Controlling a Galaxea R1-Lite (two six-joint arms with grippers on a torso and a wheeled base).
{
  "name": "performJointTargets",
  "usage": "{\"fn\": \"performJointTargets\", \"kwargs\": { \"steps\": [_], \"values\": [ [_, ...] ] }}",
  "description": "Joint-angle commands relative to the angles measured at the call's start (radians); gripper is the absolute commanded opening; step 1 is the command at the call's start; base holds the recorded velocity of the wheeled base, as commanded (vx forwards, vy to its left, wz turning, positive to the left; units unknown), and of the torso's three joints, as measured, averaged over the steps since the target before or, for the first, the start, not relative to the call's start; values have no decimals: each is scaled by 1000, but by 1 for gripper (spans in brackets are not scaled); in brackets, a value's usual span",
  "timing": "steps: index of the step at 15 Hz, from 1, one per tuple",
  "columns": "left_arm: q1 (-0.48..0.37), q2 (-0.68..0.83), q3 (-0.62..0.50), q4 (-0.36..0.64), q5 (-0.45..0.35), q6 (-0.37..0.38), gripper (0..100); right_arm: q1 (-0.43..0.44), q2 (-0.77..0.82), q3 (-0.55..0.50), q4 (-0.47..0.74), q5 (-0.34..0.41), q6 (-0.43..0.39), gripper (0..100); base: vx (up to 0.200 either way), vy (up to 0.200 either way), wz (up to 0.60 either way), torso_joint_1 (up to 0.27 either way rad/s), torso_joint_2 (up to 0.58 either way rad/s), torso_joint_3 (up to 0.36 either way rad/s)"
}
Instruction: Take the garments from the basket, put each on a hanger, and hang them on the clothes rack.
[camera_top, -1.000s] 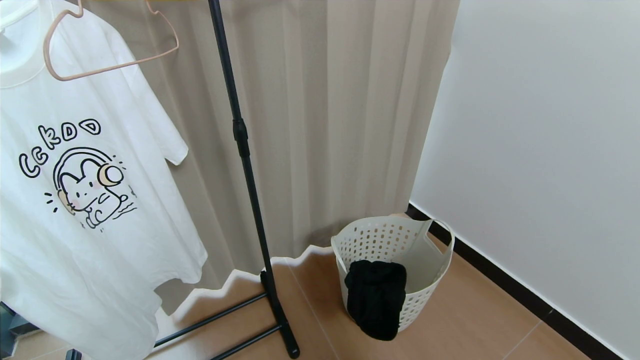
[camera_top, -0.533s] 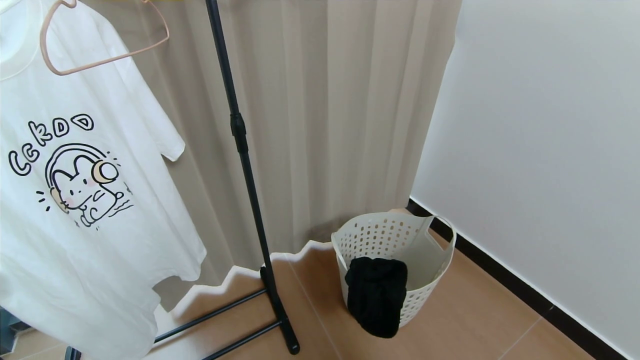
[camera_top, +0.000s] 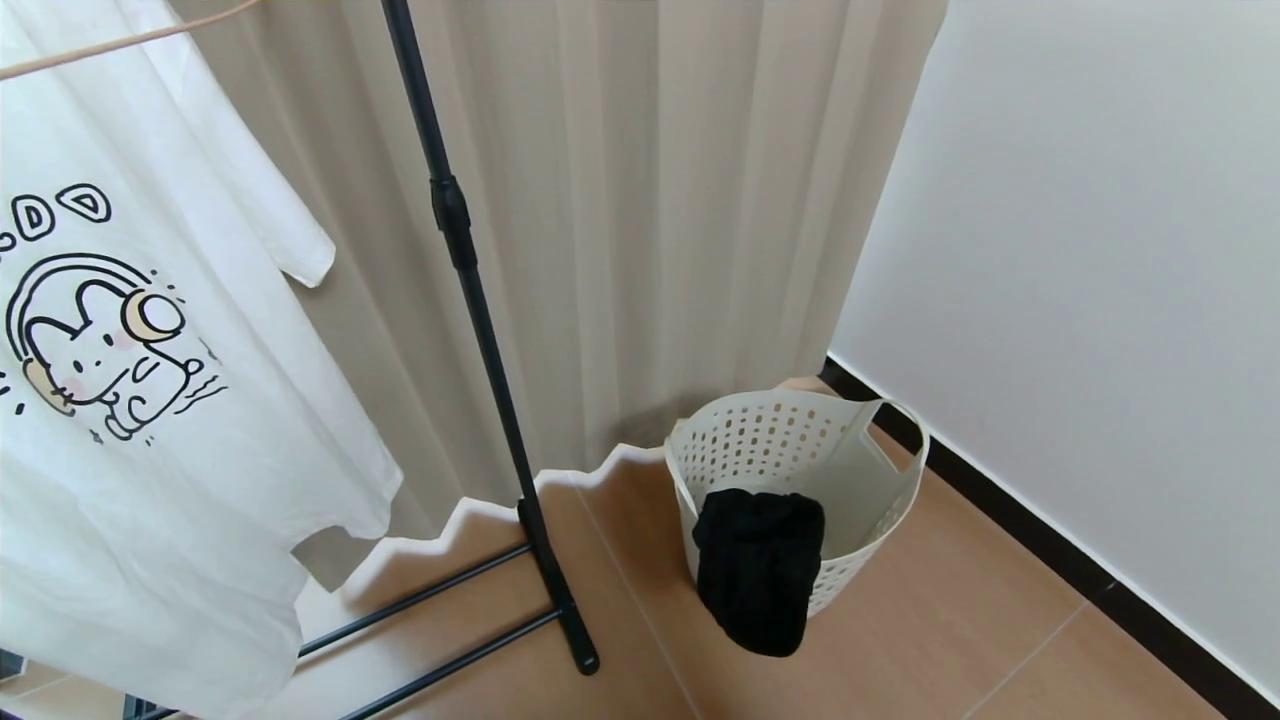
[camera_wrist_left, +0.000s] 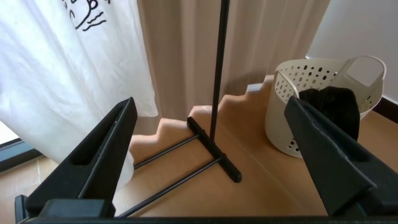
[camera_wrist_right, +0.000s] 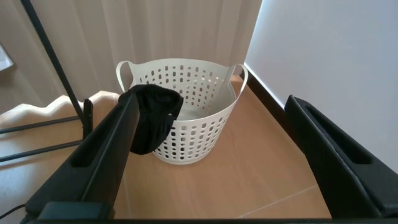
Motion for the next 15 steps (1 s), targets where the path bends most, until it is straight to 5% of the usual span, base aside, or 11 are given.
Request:
{"fn": "performJointTargets", "kwargs": {
  "steps": [1, 15],
  "values": [
    [0, 0, 0, -1, 0, 0, 100, 0, 0, 0, -1, 0, 0, 100, 0, 0, 0, 12, 2, -203],
    [0, 0, 0, 0, -1, -1, 100, 0, 0, 0, -1, 0, 0, 100, 0, 0, 0, 5, 2, -196]
  ]
}}
